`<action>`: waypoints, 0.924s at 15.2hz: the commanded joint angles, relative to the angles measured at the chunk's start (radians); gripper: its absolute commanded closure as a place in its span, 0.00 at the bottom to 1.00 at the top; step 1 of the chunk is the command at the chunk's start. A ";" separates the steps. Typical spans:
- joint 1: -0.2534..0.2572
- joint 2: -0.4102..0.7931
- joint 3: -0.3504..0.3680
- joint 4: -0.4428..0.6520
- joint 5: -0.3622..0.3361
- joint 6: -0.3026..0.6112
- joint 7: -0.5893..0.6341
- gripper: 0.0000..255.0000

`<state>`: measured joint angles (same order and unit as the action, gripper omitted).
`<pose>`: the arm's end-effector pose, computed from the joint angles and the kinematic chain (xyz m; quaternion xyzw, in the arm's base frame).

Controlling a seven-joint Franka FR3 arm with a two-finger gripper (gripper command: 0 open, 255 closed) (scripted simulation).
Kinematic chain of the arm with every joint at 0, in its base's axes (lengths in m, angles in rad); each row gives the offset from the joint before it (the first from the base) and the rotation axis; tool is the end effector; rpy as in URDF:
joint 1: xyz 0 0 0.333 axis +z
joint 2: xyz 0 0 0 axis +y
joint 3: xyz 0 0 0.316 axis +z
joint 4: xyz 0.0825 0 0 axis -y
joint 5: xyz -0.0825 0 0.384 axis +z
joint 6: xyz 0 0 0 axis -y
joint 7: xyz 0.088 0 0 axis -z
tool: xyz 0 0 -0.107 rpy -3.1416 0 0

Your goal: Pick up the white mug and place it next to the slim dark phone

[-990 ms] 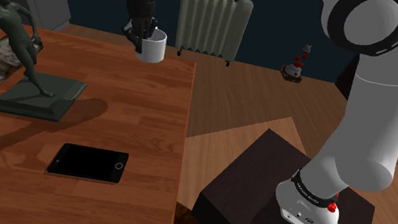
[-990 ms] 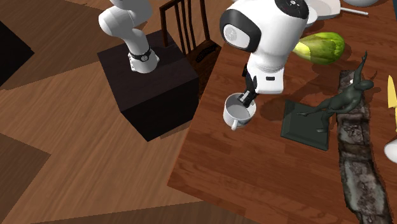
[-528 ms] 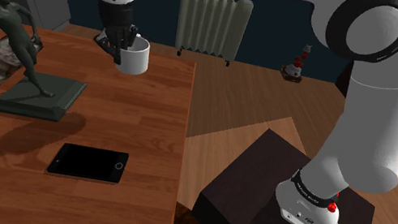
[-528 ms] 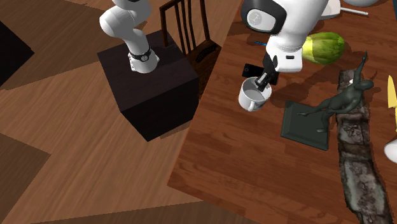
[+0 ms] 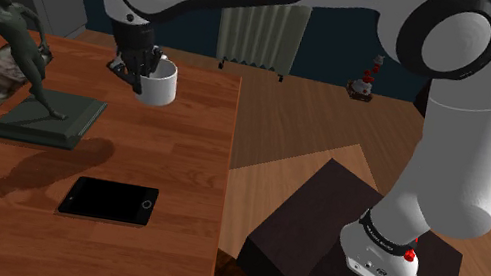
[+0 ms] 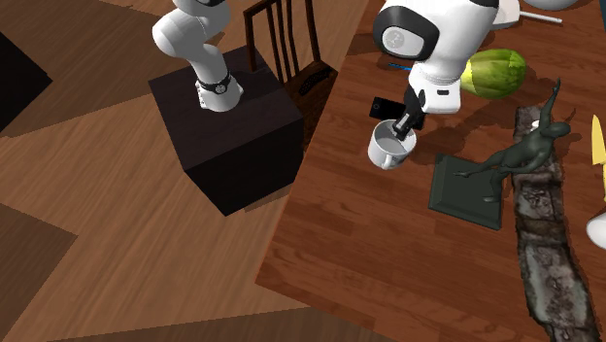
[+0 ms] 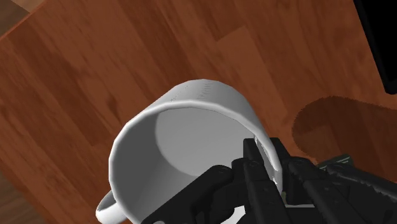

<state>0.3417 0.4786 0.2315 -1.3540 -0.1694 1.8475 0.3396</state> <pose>0.6110 0.3418 0.4568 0.9916 0.1251 0.0251 0.0200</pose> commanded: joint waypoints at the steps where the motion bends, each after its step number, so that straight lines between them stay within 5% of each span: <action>1: -0.002 0.002 -0.001 -0.026 -0.001 0.028 0.002 1.00; 14: -0.005 0.040 -0.008 -0.143 -0.017 0.182 0.020 1.00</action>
<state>0.3377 0.5141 0.2241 -1.4902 -0.1844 2.0172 0.3587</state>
